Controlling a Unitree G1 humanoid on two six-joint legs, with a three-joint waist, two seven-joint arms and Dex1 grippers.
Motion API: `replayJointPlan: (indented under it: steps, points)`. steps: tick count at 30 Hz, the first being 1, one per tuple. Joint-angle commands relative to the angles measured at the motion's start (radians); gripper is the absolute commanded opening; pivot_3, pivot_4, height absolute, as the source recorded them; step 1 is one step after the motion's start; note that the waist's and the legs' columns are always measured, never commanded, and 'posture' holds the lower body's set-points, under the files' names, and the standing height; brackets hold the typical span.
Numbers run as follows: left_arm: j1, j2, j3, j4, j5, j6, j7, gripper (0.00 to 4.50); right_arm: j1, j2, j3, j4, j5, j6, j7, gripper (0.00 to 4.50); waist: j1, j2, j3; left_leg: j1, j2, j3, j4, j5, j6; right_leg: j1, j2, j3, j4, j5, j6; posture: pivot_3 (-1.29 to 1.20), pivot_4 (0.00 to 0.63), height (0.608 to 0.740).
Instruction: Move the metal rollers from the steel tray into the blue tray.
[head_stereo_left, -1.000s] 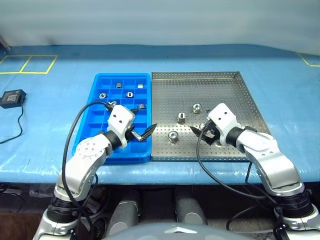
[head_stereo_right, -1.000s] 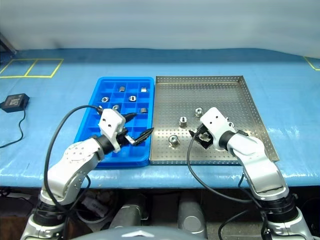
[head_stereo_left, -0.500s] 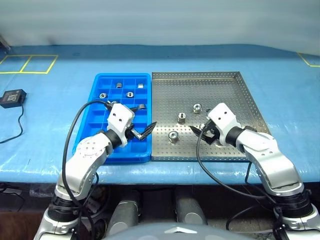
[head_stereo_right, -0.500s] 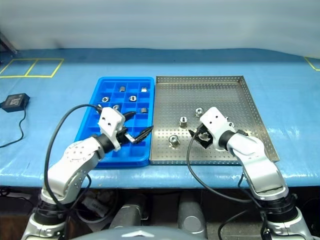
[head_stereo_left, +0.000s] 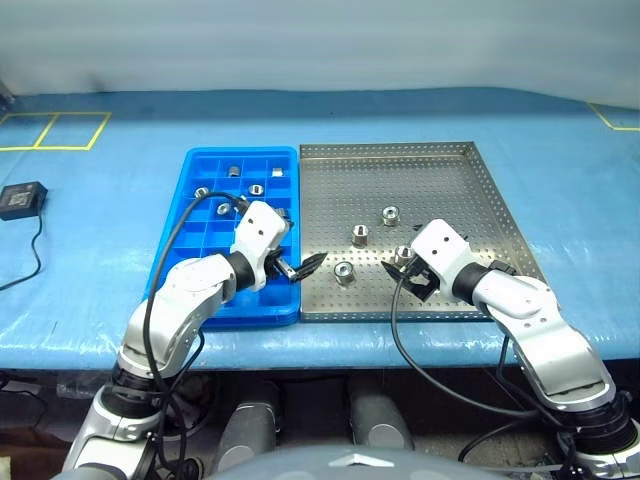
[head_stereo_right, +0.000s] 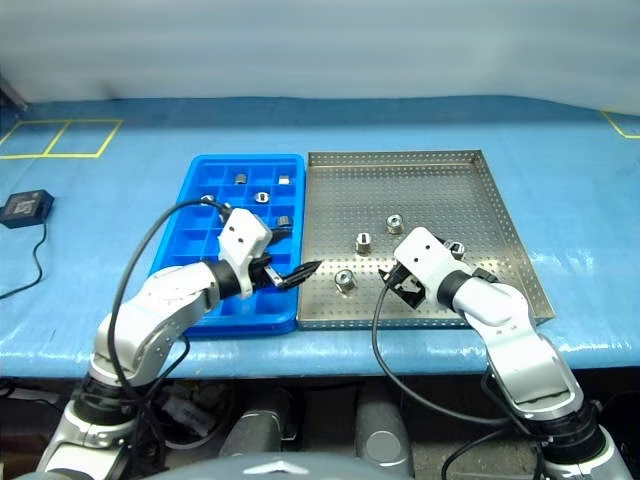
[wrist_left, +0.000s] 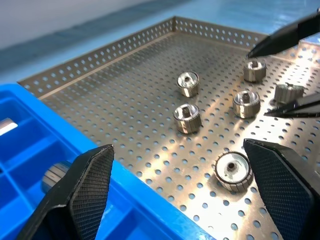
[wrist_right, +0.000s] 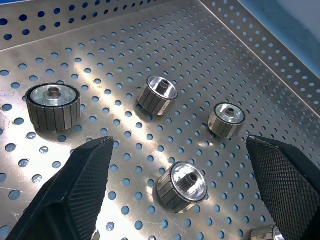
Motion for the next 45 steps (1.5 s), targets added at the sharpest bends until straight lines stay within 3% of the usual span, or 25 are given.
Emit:
replayJointPlan:
  steps: [1,12,17,24,25,28,32,37,45]
  points:
    - [-0.086,-0.025,-0.029,0.049,-0.003,0.081,0.006,4.50,0.032,-0.011,-0.030,-0.087,-0.021,0.007,-0.016,4.45,-0.008,0.000,0.000,0.000,0.000,0.000,0.000,0.000,0.000,0.000,0.000,0.000,0.000,0.000,0.000,-0.39,0.150,0.740]
    - [-0.242,0.022,-0.199,0.225,0.065,0.157,-0.069,4.50,0.065,0.040,-0.007,-0.157,-0.052,0.014,-0.073,4.45,-0.117,0.000,0.000,0.000,0.000,0.000,0.000,0.000,0.000,0.000,0.000,0.000,0.000,0.002,0.003,-0.46,0.150,0.740]
    - [-0.265,0.033,-0.215,0.287,0.097,0.160,-0.076,4.50,0.080,0.062,0.005,-0.162,-0.069,0.006,-0.092,4.45,-0.164,0.000,0.000,0.000,0.000,0.000,0.000,0.000,0.000,0.001,0.000,0.000,0.000,0.002,0.003,-0.47,0.150,0.740]
    - [-0.258,0.047,-0.245,0.286,0.124,0.164,-0.104,2.28,0.081,0.084,0.011,-0.156,-0.088,-0.009,-0.105,4.50,-0.204,0.000,0.000,0.000,0.000,0.000,0.000,0.001,0.003,0.001,0.000,0.000,0.001,0.003,0.005,-0.46,0.150,0.740]
    - [-0.256,0.043,-0.236,0.282,0.123,0.164,-0.103,1.98,0.080,0.086,0.013,-0.154,-0.090,-0.012,-0.105,4.50,-0.206,0.000,0.000,0.000,0.000,0.000,0.000,0.001,0.003,0.001,0.000,0.000,0.001,0.003,0.005,-0.46,0.150,0.740]
    - [-0.249,0.030,-0.201,0.277,0.117,0.165,-0.092,1.77,0.071,0.090,0.023,-0.145,-0.092,-0.019,-0.100,4.50,-0.209,0.000,0.000,0.000,0.000,-0.001,0.000,0.001,0.002,0.001,0.000,0.000,0.001,0.003,0.005,-0.45,0.150,0.740]
    - [-0.226,0.013,-0.131,0.234,0.090,0.171,-0.082,1.74,0.051,0.093,0.039,-0.114,-0.087,-0.034,-0.086,4.50,-0.210,0.000,0.000,0.001,0.000,0.000,0.000,0.001,0.002,0.001,0.000,0.000,0.001,0.003,0.005,-0.42,0.150,0.740]
    - [-0.182,-0.022,0.053,0.104,-0.041,0.191,-0.104,1.74,0.023,0.110,0.052,-0.064,-0.055,-0.057,-0.051,4.50,-0.198,0.000,0.000,0.001,0.000,-0.001,0.000,0.003,0.005,0.000,0.000,0.000,0.001,0.005,0.009,-0.39,0.150,0.740]
    - [-0.005,0.121,0.316,-0.194,-0.066,0.355,0.008,1.74,-0.073,0.186,0.069,-0.007,0.082,-0.110,0.065,4.50,-0.176,0.000,0.000,0.002,0.001,-0.001,0.000,0.003,0.005,0.000,0.001,0.001,0.003,0.005,0.009,-0.25,0.150,0.740]
